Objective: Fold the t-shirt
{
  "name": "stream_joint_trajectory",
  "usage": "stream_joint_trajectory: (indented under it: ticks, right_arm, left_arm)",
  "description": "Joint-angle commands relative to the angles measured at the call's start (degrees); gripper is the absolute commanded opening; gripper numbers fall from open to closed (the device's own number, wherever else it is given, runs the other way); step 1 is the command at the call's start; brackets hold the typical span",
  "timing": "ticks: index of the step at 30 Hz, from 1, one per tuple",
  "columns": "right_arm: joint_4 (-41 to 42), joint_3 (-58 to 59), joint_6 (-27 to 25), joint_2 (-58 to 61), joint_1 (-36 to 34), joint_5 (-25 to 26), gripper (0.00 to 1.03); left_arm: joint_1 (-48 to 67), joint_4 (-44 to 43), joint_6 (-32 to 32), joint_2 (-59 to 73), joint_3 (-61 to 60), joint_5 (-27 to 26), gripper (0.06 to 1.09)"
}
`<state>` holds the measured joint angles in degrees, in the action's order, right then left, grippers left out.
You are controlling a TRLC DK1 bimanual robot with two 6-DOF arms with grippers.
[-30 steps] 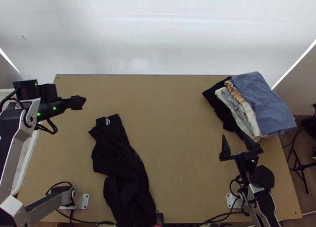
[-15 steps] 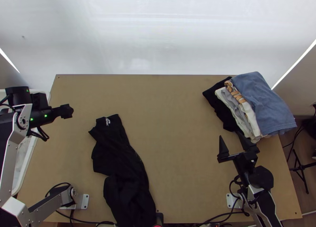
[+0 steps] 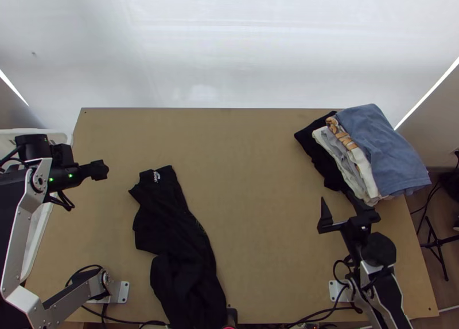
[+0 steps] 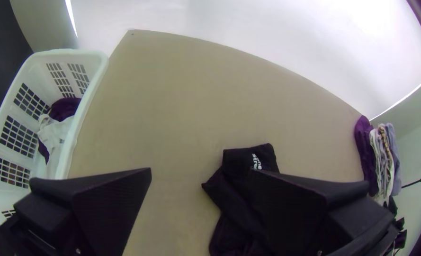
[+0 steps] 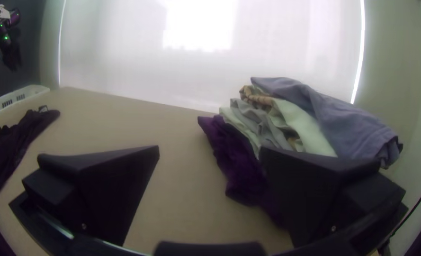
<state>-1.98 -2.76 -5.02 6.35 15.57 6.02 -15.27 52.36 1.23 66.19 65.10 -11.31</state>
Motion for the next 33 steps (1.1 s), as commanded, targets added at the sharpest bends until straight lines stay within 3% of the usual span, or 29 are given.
stream_joint_trajectory:
  ticks: [1,6,10,12,14,15,18,23,26,29,31,33]
  right_arm:
    - [-5.58,-15.52,0.71,23.45,-3.00,0.83,0.98]
    - [-20.35,-41.62,4.93,46.21,-4.94,-1.63,0.98]
    - [-24.04,-59.02,8.71,57.46,0.25,-2.33,0.98]
    - [-30.63,-69.57,8.88,65.37,3.06,-2.24,0.98]
    - [-39.86,-80.20,5.81,73.10,4.82,-2.15,0.98]
    - [-43.90,-84.07,0.09,75.92,6.84,-2.24,0.98]
    - [-44.25,-91.19,-0.52,82.07,10.79,-4.97,0.98]
    - [-52.69,-106.66,-1.31,95.25,19.14,-6.46,0.98]
    - [-62.89,-117.91,-0.26,106.15,22.66,-17.10,0.98]
    - [-65.43,-122.04,0.62,112.57,26.61,-21.40,0.98]
    - [-65.87,-123.53,0.18,115.38,29.60,-21.67,0.98]
    - [-65.96,-125.47,0.18,118.72,31.71,-26.06,0.98]
  left_arm:
    - [1.47,-2.26,0.79,0.25,-2.08,-0.11,1.04]
    - [3.67,-4.37,3.07,0.43,-2.61,-0.20,1.04]
    - [4.28,-5.16,4.65,0.69,-2.96,-0.29,1.04]
    - [4.28,-5.78,5.27,0.43,-3.49,-0.20,1.04]
    - [4.28,-6.13,5.44,-0.10,-4.10,-0.29,1.04]
    - [4.28,-6.30,5.44,-0.54,-4.37,-0.29,1.04]
    - [4.28,-6.57,5.27,-1.68,-4.54,-0.20,1.04]
    - [4.28,-7.45,4.74,-4.14,-4.90,-0.11,1.04]
    - [4.28,-7.71,4.92,-5.37,-5.60,-0.20,1.04]
    - [4.37,-8.33,5.01,-6.08,-7.01,-0.20,1.04]
    - [4.37,-9.38,5.01,-6.60,-8.15,-0.11,1.04]
    - [4.37,-9.82,5.01,-6.96,-8.85,-0.11,1.04]
